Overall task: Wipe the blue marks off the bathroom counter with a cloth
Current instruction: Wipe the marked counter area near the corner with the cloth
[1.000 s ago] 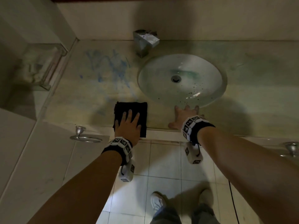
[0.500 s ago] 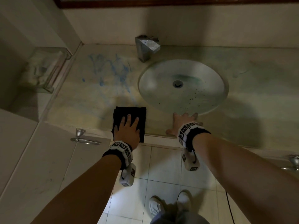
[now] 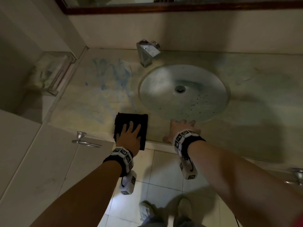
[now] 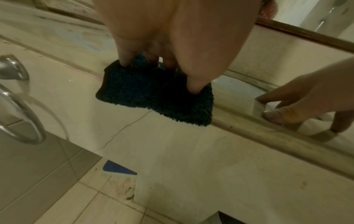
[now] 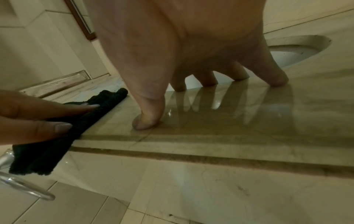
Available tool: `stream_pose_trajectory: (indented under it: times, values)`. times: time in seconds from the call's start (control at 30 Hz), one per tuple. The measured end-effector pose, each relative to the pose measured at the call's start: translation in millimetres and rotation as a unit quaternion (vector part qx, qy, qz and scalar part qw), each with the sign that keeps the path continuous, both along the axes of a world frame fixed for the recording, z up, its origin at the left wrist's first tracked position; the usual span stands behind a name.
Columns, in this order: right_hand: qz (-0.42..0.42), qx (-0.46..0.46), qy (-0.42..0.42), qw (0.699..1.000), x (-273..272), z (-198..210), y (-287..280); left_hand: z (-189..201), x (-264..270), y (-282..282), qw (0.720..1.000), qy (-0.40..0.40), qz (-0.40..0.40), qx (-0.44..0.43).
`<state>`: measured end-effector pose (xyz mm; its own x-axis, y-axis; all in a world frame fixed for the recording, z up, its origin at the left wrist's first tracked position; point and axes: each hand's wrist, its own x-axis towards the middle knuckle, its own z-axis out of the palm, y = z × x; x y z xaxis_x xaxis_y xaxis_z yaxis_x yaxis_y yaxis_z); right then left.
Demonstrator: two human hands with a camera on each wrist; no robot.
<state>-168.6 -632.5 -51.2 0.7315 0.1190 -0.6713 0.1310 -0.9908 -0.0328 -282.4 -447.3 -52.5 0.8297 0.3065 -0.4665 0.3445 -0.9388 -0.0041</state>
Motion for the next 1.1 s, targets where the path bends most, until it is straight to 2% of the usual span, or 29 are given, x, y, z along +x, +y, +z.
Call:
stream_pose_trajectory:
  times: [0.17, 0.37, 0.63, 0.87, 1.1]
  values:
    - [0.007, -0.002, 0.019, 1.0, 5, -4, 7, 5, 15, 15, 1.0, 0.002, 0.006, -0.011]
    - [0.059, -0.017, 0.051, 0.997, 16, 6, 18, 6, 39, 43, 0.999, 0.015, -0.045, -0.005]
    - [-0.016, -0.029, 0.021, 0.999, 17, 11, 25, 4, 67, 81, 0.989, -0.005, -0.149, -0.006]
    - [-0.013, -0.034, -0.034, 0.999, 0, 27, 17, 1, 96, 72, 0.983, -0.026, -0.181, -0.001]
    - [-0.032, -0.019, -0.007, 0.999, 2, 19, 13, -4, 116, 48, 0.979, -0.042, -0.197, -0.028]
